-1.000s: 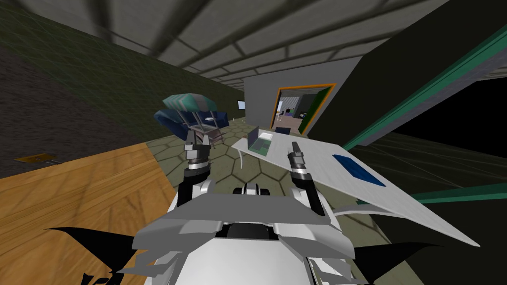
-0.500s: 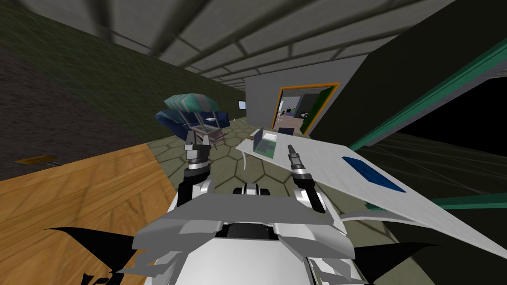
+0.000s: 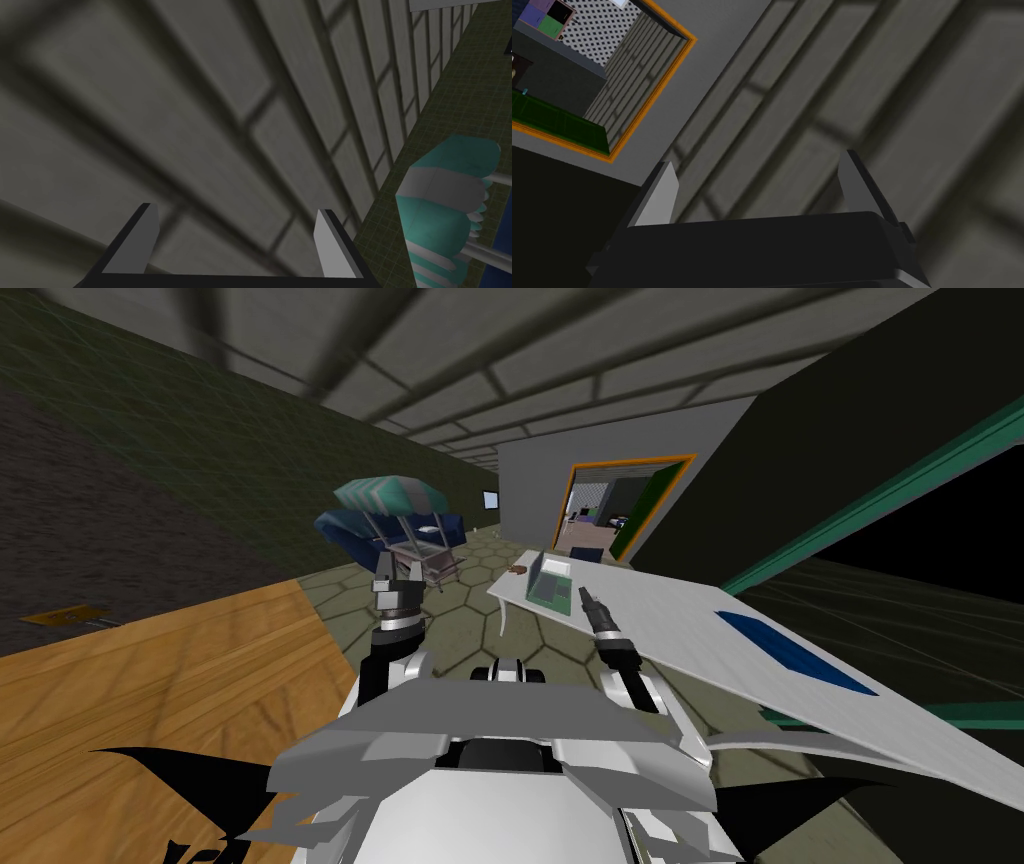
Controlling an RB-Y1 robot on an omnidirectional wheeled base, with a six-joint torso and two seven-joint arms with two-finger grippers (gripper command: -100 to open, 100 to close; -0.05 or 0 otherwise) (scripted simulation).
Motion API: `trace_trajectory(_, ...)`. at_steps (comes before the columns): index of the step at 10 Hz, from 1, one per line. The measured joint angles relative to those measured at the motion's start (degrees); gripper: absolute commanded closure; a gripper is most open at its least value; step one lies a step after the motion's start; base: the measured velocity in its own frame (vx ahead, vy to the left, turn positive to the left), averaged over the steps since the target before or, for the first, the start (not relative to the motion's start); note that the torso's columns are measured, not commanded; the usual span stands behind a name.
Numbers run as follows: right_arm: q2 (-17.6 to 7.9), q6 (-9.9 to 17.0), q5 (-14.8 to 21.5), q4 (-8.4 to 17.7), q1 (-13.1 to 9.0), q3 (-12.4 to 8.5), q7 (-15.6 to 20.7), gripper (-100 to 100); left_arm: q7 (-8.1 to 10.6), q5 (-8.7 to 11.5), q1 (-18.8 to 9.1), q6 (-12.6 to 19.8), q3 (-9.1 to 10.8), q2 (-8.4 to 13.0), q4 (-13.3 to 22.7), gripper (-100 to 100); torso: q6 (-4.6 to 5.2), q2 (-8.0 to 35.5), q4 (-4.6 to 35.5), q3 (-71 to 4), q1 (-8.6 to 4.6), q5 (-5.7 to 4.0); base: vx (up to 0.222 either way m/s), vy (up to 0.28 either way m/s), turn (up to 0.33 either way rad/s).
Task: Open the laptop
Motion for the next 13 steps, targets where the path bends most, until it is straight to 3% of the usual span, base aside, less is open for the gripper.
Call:
trace_trajectory(3, -1.6, 3.4, 4.9, 2.1, -0.4, -1.5, 4.4, -100, 0.0, 0.0, 0.0, 0.0, 0.0, 0.0, 0.0, 0, 0.01, 0.0, 0.0, 0.0, -0.07, -0.03, 0.089, 0.221, 0.002)
trace_trajectory(6, -4.1, 6.0, 9.4, 3.5, 1.0, -3.8, 8.6, -100, 0.0, 0.0, 0.0, 0.0, 0.0, 0.0, 0.0, 0, 0.0, -0.1, 0.0, -0.1, -0.08, -0.02, 0.106, 0.223, -0.002)
trace_trajectory(13, -11.6, 13.6, 20.2, 10.7, -0.4, -8.5, 18.3, -100, 0.0, 0.0, 0.0, 0.0, 0.0, 0.0, 0.0, 0, 0.0, -0.1, 0.0, 0.0, -0.1, -0.04, 0.093, 0.22, 0.001)
